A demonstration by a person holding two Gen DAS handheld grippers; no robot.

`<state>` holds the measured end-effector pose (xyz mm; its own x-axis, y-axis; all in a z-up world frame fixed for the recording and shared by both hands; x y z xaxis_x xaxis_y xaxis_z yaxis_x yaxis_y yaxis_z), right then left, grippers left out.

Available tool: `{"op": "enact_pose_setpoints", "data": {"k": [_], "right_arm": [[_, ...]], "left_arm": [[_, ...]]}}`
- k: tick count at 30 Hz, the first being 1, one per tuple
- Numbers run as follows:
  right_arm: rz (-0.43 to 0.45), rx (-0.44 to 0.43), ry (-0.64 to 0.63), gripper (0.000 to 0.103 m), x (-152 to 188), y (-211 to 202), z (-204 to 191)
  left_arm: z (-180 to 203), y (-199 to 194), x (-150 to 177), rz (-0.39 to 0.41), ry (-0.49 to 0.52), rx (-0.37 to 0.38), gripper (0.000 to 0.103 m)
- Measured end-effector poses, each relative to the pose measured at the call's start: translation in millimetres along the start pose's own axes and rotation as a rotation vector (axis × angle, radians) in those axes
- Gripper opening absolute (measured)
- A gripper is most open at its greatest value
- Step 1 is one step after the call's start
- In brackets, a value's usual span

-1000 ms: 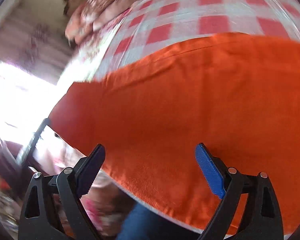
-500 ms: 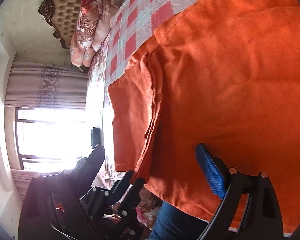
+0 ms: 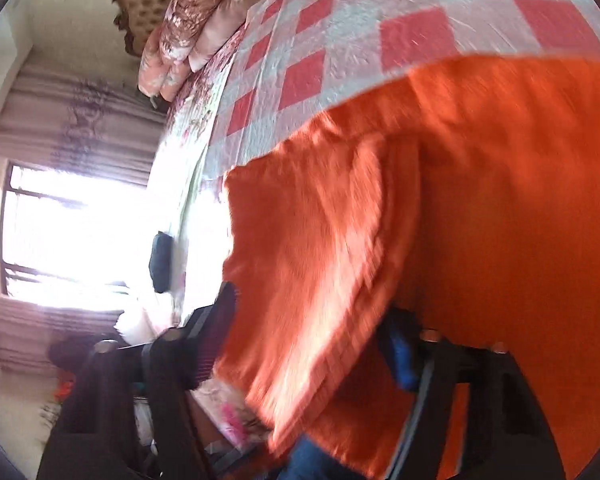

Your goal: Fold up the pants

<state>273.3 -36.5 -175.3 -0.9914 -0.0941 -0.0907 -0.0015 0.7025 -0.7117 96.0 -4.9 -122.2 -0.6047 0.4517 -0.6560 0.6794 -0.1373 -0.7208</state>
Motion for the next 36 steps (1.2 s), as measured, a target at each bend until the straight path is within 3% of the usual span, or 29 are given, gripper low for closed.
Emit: {"op": "enact_pose_setpoints", "data": {"k": [2, 6, 10, 12, 19, 20, 21, 22, 27, 36], "right_arm": [[0.024, 0.073, -0.048, 0.008, -7.7, -1.7, 1.8], [0.128, 0.151, -0.099, 0.008, -2.4, -31.9, 11.6], [0.144, 0.167, -0.063, 0.009, 3.7, -42.4, 42.5], [0.149, 0.169, -0.04, 0.019, 0.3, -41.7, 51.9], [0.198, 0.099, 0.019, 0.02, -24.1, -45.4, 66.2], [0.202, 0.101, 0.012, 0.02, -26.6, -45.6, 65.1], [0.211, 0.111, 0.0, 0.009, -30.2, -46.7, 64.0], [0.224, 0.128, -0.011, 0.008, -31.8, -47.5, 61.5], [0.265, 0.186, -0.073, 0.007, -24.9, -63.8, 52.9], [0.263, 0.22, -0.074, 0.007, -18.9, -68.4, 64.9]], "left_arm": [[6.7, 3.2, -1.6, -0.002, 0.014, 0.014, 0.01], [21.1, 8.1, -7.3, 0.019, 0.029, 0.073, 0.01], [43.9, 20.1, -6.8, 0.01, 0.051, 0.147, 0.01], [52.5, 24.9, -4.5, -0.001, 0.066, 0.164, 0.01], [60.8, 29.8, 0.3, -0.023, 0.084, 0.162, 0.01], [63.2, 30.1, 1.4, -0.024, 0.09, 0.159, 0.01], [66.2, 29.9, 2.0, -0.024, 0.095, 0.156, 0.01], [66.5, 30.6, 1.2, -0.024, 0.1, 0.151, 0.01], [69.1, 33.0, -0.8, -0.023, 0.115, 0.158, 0.01], [81.0, 35.2, -2.1, -0.02, 0.146, 0.158, 0.01]]}}
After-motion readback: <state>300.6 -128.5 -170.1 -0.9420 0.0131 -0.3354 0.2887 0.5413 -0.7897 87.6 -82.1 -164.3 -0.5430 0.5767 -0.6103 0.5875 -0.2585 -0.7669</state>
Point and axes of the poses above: each gripper's, at about its wrist camera, not at the fingertips, and y roughly the way its jaws point, z to its right, x to its underside, the point moved 3 cm from there along y, roughly the way its jaws point, and after that the axes turned 4 degrees about -z, right-handed, at the moved point
